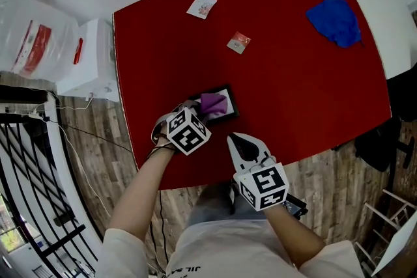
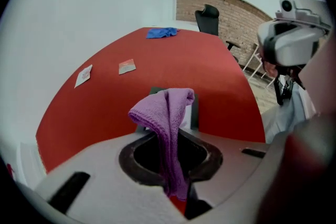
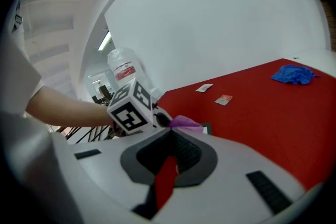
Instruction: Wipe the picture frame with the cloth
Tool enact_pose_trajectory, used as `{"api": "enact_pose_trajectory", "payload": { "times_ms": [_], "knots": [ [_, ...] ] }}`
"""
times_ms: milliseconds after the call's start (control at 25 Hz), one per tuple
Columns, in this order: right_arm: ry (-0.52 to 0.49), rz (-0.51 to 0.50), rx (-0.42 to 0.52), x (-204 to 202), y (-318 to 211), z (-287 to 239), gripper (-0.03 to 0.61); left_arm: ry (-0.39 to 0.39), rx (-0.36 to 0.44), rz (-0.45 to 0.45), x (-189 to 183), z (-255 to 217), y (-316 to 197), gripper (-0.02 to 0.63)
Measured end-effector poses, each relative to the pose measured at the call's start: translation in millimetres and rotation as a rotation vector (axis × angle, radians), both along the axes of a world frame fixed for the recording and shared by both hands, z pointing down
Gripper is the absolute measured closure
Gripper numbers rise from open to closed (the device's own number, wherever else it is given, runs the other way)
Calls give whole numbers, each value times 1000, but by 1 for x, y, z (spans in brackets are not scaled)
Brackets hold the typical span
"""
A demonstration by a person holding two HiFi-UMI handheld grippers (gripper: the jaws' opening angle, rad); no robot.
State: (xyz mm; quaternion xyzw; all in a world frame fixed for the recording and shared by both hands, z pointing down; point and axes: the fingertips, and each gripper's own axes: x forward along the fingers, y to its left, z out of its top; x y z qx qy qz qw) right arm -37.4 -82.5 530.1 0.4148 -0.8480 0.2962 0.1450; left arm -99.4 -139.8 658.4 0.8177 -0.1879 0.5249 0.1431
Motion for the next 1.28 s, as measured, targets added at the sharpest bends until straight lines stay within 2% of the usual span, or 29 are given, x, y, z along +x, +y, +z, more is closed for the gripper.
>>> {"api": "enact_pose_trajectory", "payload": {
  "times_ms": [200,400,680,920,1120,1280],
  "knots": [
    [6,20,-12,12,0,5,574,-25,35,-8,2,0,-48,557],
    [4,40,-24,20,-3,7,574,-47,47,-10,-2,-5,-69,557],
    [-8,34,-26,19,-4,10,574,-46,-32,86,23,6,-10,557],
    [-21,26,-27,18,-1,11,574,-31,-52,88,34,11,35,557],
    [-25,19,-25,18,6,11,574,-36,-44,84,33,7,46,557],
    [-23,20,-25,22,11,9,574,-50,-23,64,32,5,25,557]
  ]
}}
